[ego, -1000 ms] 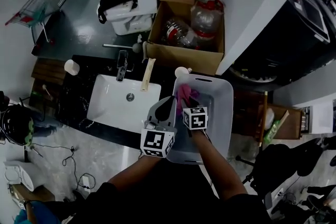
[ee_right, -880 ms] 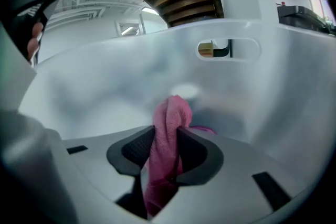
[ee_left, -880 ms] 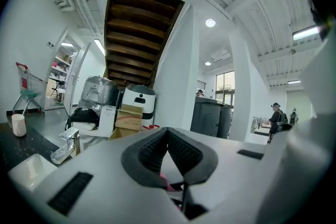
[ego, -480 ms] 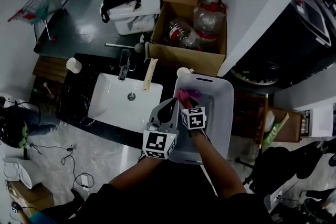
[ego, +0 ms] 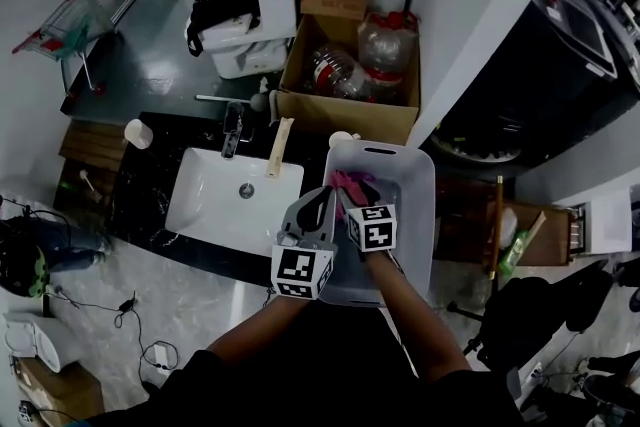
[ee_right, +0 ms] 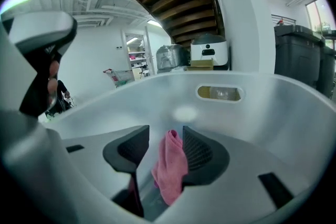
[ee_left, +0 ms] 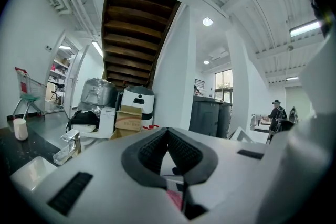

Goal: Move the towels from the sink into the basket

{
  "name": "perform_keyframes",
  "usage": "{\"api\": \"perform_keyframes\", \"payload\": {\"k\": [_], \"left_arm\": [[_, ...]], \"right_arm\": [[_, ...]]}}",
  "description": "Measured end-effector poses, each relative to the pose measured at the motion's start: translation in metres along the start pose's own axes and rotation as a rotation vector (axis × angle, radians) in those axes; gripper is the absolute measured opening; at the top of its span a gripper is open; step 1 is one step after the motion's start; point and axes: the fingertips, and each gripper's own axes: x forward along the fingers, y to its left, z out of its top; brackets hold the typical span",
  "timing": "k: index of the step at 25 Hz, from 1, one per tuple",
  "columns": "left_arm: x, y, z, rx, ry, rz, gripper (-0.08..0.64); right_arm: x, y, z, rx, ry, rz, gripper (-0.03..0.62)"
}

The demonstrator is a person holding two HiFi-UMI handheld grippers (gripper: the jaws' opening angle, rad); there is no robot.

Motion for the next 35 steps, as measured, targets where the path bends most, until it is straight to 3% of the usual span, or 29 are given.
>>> {"api": "perform_keyframes", "payload": {"k": [5, 9, 13, 19, 35], "left_arm": [[-0.003, -0.004, 0.000, 0.005, -0.006, -0.010, 0.003], [-0.003, -0.003, -0.001, -0.001, -0.005, -0.006, 0.003], [-0.002, -0.005, 0.000, 0.007, -0.003, -0.006, 0.003], [-0.003, -0.018, 0.001, 0.048, -0.006, -0.028, 0.003], [-0.004, -0.019, 0.002, 0.065, -0.015, -0.020, 0.003]], "right_arm": [[-0.030, 0.007, 0.023, 0.014, -0.094, 0.015, 0.197], [-0.058, 0.021, 0.031, 0.030, -0.158, 0.071, 0.108], [-0.085, 0.024, 0.041, 0.021, -0.250, 0.040, 0.034], [-0.112, 0.028, 0.052, -0.021, -0.344, -0.010, 0.021], [-0.139, 0.024, 0.070, -0.058, -0.415, -0.094, 0.018]]}}
